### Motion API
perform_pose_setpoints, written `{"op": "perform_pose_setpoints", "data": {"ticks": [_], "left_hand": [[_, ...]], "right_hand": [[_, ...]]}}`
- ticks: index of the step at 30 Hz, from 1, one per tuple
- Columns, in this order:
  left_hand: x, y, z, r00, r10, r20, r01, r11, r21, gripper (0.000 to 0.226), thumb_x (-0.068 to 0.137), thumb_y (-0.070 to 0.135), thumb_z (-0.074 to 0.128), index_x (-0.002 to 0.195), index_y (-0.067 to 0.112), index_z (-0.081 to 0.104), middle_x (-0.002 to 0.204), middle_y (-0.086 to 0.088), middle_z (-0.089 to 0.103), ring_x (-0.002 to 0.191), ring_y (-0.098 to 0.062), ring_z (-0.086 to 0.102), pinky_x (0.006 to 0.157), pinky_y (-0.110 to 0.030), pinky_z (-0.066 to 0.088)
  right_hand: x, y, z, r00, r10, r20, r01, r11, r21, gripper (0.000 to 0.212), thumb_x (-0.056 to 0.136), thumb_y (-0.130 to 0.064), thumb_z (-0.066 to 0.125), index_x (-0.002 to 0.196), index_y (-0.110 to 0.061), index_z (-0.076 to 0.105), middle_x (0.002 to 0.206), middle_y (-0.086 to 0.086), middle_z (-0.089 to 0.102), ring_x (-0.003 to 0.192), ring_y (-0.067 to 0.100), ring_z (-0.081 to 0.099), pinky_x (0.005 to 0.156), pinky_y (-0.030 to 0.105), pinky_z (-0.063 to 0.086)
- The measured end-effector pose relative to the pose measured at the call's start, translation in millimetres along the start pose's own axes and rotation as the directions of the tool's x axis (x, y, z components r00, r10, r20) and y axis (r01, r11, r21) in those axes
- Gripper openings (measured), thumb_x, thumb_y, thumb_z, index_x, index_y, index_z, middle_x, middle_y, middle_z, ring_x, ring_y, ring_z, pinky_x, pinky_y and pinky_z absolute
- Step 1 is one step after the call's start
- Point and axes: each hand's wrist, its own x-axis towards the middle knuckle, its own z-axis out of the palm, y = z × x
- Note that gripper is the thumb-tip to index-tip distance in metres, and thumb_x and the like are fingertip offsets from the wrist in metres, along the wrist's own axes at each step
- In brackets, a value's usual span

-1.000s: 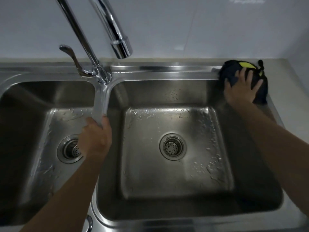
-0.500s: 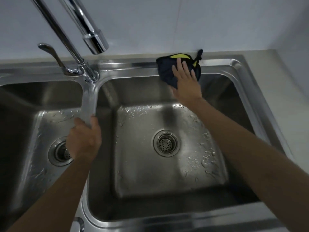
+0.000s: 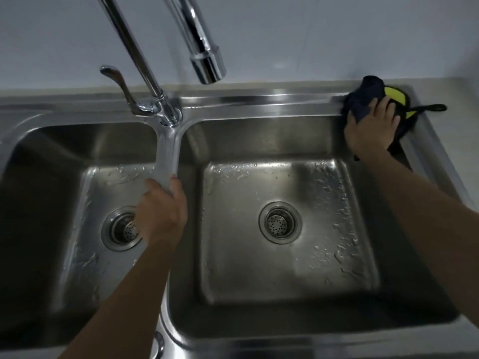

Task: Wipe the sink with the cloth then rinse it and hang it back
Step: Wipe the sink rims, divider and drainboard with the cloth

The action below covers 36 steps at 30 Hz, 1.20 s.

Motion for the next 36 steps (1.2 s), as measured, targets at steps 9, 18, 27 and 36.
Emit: {"op": "perform_pose_setpoints", "data": {"ticks": [9, 18, 27, 36], "left_hand": [[-0.9, 3.0, -2.0, 1.0, 0.003, -0.001, -0.003, 1.0, 0.001, 0.048, 0.097, 0.044, 0.035, 0.105, -0.001, 0.048, 0.095, -0.029, 0.062, 0.083, -0.046, 0.063, 0.065, -0.043, 0.045], [-0.3, -0.4, -0.1, 1.0, 0.021, -0.001, -0.021, 0.998, -0.066, 0.047, 0.096, 0.047, 0.035, 0.103, 0.001, 0.047, 0.096, -0.029, 0.064, 0.086, -0.046, 0.063, 0.071, -0.045, 0.047], [-1.3, -1.0, -1.8, 0.999, 0.025, 0.02, -0.023, 0.996, -0.085, 0.049, 0.097, 0.047, 0.034, 0.103, 0.001, 0.047, 0.099, -0.028, 0.063, 0.089, -0.046, 0.061, 0.067, -0.04, 0.038], [-2.6, 1.0, -6.2, 0.998, 0.011, 0.058, -0.007, 0.998, -0.069, 0.051, 0.098, 0.046, 0.031, 0.113, -0.001, 0.046, 0.103, -0.025, 0.063, 0.09, -0.041, 0.061, 0.065, -0.036, 0.032]], "right_hand": [[-63.0, -107.0, 17.7, 0.973, -0.231, 0.013, 0.231, 0.973, 0.004, 0.073, 0.096, -0.041, 0.034, 0.149, -0.001, 0.005, 0.156, 0.022, -0.003, 0.145, 0.036, -0.002, 0.116, 0.05, 0.005], [-107.1, -216.7, 34.7, 0.663, -0.748, 0.032, 0.745, 0.656, -0.12, 0.076, 0.093, -0.037, 0.045, 0.151, -0.011, 0.004, 0.158, 0.01, -0.013, 0.145, 0.027, -0.012, 0.117, 0.044, -0.003], [-73.8, -202.4, 18.6, 0.467, -0.882, 0.059, 0.875, 0.452, -0.172, 0.068, 0.091, -0.032, 0.045, 0.151, -0.025, 0.014, 0.16, -0.002, 0.002, 0.147, 0.017, 0.001, 0.117, 0.042, 0.003], [-80.1, -138.7, 27.4, 0.893, -0.45, -0.008, 0.449, 0.893, -0.027, 0.07, 0.095, -0.032, 0.04, 0.151, -0.018, 0.002, 0.159, 0.006, -0.008, 0.146, 0.026, -0.006, 0.117, 0.048, 0.002]]}}
